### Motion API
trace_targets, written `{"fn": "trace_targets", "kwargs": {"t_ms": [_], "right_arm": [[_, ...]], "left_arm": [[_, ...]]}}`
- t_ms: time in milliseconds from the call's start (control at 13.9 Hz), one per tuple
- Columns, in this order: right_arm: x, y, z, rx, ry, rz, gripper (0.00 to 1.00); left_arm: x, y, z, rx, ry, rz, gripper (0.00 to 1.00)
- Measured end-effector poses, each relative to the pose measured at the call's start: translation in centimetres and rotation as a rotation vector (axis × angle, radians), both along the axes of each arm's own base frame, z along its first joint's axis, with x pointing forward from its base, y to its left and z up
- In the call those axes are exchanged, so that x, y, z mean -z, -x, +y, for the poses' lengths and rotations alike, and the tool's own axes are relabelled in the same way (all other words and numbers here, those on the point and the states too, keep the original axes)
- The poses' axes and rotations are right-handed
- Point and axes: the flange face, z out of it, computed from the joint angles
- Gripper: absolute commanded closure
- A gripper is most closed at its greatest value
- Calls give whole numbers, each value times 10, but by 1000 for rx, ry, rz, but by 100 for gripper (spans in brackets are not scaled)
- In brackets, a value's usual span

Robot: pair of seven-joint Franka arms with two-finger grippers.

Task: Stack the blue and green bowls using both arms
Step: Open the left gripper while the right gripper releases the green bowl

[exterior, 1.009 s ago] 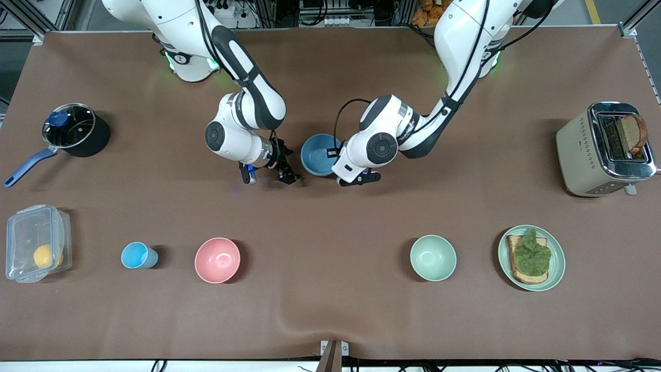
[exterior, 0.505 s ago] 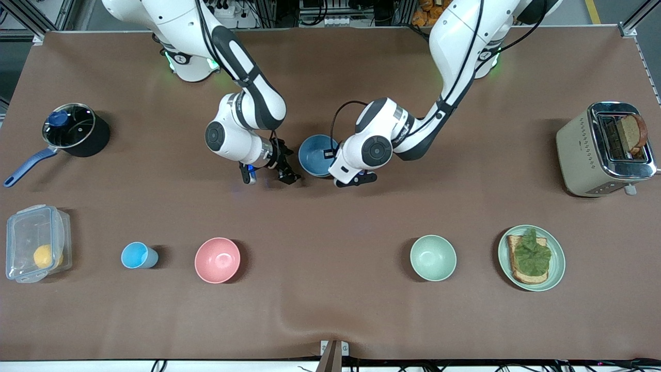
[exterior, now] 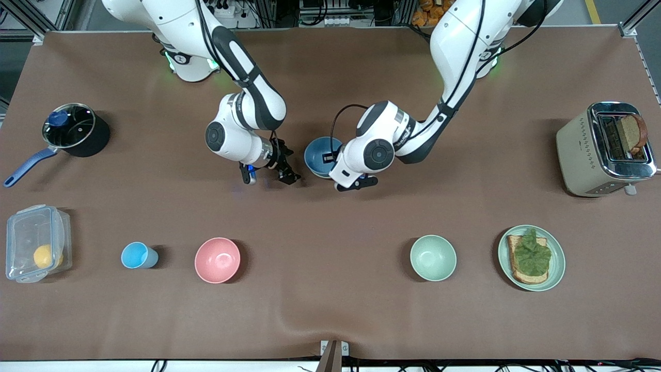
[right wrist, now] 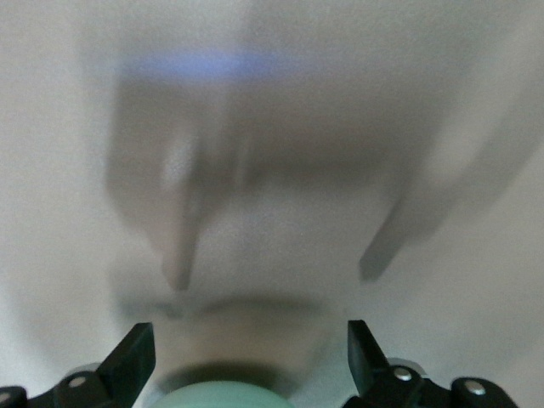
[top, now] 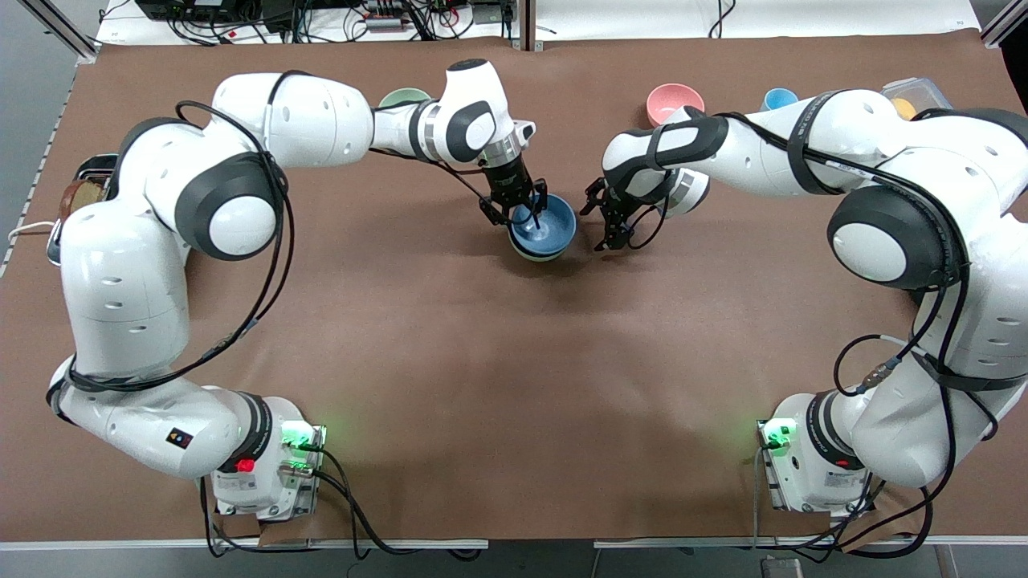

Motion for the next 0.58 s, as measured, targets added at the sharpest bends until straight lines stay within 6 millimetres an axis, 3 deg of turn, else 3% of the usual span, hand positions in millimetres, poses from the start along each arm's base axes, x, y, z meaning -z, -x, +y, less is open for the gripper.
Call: {"fn": "trace_targets", "kwargs": {"t_ms": [216,577], "right_arm": [[1,-2,-3,-18,-2,-12,0],[3,-16,-24,-45,3,-41,0]], "left_arm": [[-17,-5,1,4,4,-7,0],[-61,-22,15,-11,18,-39,0]]}}
